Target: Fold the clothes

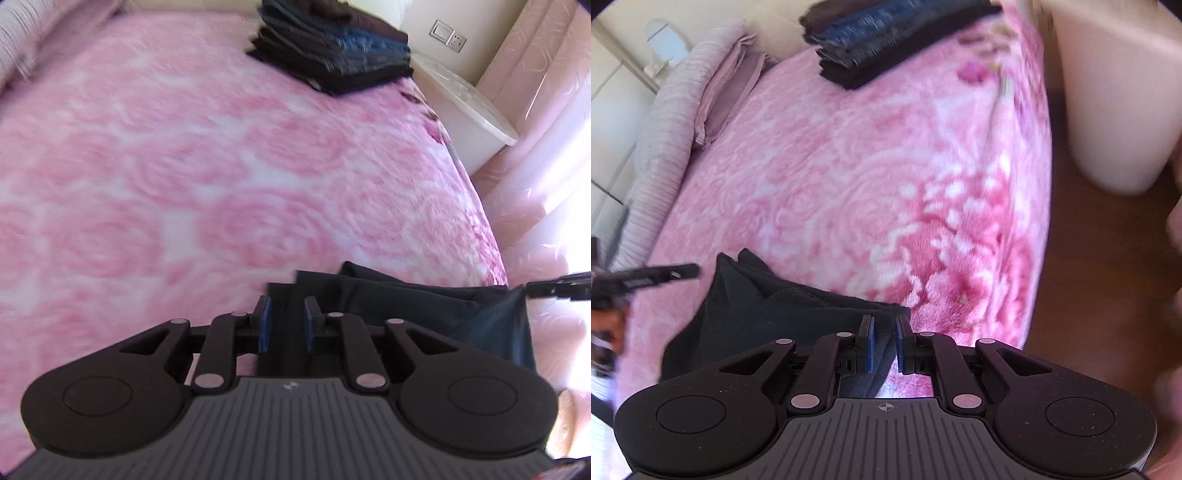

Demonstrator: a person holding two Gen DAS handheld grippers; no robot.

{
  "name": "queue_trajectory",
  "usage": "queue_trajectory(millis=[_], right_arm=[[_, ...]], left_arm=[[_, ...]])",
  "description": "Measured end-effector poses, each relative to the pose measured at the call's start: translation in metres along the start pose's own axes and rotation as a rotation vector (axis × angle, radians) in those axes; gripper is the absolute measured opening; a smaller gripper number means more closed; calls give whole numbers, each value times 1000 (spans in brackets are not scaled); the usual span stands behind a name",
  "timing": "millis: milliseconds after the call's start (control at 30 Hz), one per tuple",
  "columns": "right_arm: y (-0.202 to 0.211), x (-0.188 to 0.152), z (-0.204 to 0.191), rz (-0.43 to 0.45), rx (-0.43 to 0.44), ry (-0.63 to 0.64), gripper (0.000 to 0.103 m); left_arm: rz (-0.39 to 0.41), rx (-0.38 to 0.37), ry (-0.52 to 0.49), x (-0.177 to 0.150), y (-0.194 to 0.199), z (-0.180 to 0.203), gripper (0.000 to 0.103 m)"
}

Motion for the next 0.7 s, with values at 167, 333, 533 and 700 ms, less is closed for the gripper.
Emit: queue_trajectory(millis=[167, 333, 533, 700], right_arm=[[35, -14, -49, 51, -15, 234, 71], [61, -74, -126, 49, 111, 587, 71], [49, -183, -158, 33, 85, 1085, 71], [32, -248, -172, 40, 34, 1411, 71]], left_arm=[[-20, 11, -282, -24, 61, 26, 22], [-33, -47, -643, -92, 109, 81, 38], [-30, -91, -1120, -207, 123, 124, 49], [67, 11, -1315, -232, 100, 130, 51]])
Point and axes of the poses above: each gripper's, at about its wrist camera, not at the fingertips, and y roughly against the way its jaws point, z to its right, x to its top, the point moved 10 cm from there along -y, roughly the way its jaws point, and after that the axes turned 13 degrees about z, right-handed, at the moved point
